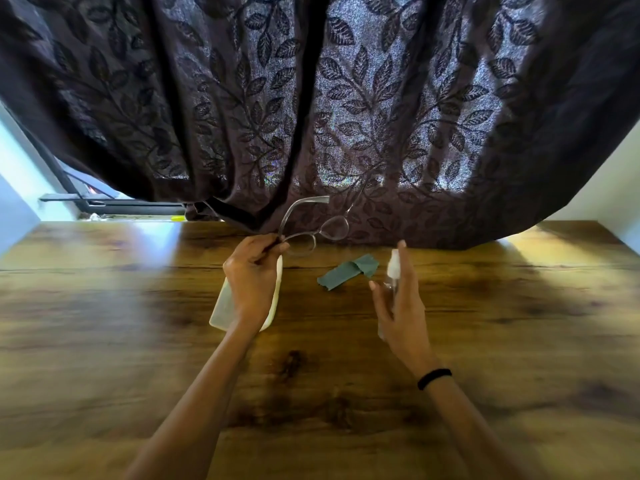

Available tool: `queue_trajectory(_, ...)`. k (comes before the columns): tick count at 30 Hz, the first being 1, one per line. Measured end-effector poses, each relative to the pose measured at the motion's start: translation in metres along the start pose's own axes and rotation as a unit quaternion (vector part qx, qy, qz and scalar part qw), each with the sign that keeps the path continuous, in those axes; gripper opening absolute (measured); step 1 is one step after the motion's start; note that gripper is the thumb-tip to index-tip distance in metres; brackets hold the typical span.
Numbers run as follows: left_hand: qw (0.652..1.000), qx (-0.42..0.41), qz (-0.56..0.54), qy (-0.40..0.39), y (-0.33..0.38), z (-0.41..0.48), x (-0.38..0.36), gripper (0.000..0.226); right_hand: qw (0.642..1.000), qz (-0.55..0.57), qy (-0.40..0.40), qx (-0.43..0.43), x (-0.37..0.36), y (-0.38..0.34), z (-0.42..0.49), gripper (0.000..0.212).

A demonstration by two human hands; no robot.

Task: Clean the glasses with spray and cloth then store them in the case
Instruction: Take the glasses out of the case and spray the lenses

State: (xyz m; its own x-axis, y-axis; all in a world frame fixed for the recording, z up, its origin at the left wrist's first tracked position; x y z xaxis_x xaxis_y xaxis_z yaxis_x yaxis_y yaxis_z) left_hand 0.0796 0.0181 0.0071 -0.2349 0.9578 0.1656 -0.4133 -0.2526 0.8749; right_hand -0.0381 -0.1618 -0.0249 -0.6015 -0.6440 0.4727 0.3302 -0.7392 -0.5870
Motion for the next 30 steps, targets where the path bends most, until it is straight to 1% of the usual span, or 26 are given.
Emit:
queue_trajectory(3,1.000,-0.005,-0.008,0.003,0.000,-0.001,-0.002,0.014,0.998,0.020,-0.053,0.032,-0.008,-0.010,0.017,0.061)
queue_trajectory(7,1.000,-0.022,-0.014,0.009,-0.001,-0.003,-0.004,0.013,0.991,0.053,-0.104,0.071,-0.019,-0.027,0.036,0.055)
queue_trajectory(10,0.999,-0.049,0.005,0.012,0.000,-0.004,-0.004,0.013,0.988,0.036,-0.114,0.094,-0.024,-0.038,0.048,0.055)
queue_trajectory(14,0.999,-0.047,0.007,0.013,0.000,-0.004,-0.002,0.012,0.987,0.025,-0.125,0.101,-0.024,-0.045,0.056,0.052)
queue_trajectory(16,0.999,-0.051,0.008,0.015,0.001,-0.004,-0.002,0.011,0.987,0.024,-0.124,0.102,-0.024,-0.046,0.057,0.050)
queue_trajectory(19,0.998,-0.054,0.009,0.014,0.002,-0.004,-0.002,0.011,0.989,0.058,-0.092,0.101,-0.023,-0.044,0.055,0.051)
queue_trajectory(21,0.998,-0.053,0.006,0.014,0.002,-0.004,-0.002,0.011,0.993,0.073,-0.056,0.077,-0.017,-0.037,0.055,0.053)
queue_trajectory(23,0.998,-0.053,0.004,0.014,0.002,-0.004,-0.002,0.011,0.996,0.065,-0.031,0.045,-0.010,-0.030,0.054,0.054)
queue_trajectory(25,0.998,-0.054,0.002,0.015,0.002,-0.004,-0.002,0.011,0.998,0.053,-0.031,0.027,-0.003,-0.023,0.053,0.052)
queue_trajectory(30,0.998,-0.057,0.001,0.014,-0.001,-0.004,-0.004,0.011,0.997,0.001,-0.064,0.035,0.004,-0.005,0.054,0.048)
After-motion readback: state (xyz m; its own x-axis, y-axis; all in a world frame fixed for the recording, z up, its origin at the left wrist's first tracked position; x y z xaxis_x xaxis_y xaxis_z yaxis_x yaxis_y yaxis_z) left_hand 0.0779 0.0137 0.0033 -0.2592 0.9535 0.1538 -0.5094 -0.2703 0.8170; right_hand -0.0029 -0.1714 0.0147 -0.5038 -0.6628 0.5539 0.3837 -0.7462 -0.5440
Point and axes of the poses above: each hand's wrist, its own z-axis towards the middle knuckle, its own x-axis out of the back of the hand, y = z × x, the point moved 1 cm from there along z, towards the middle knuckle, and after that the axes turned 12 degrees about x, right-handed, at the moved point
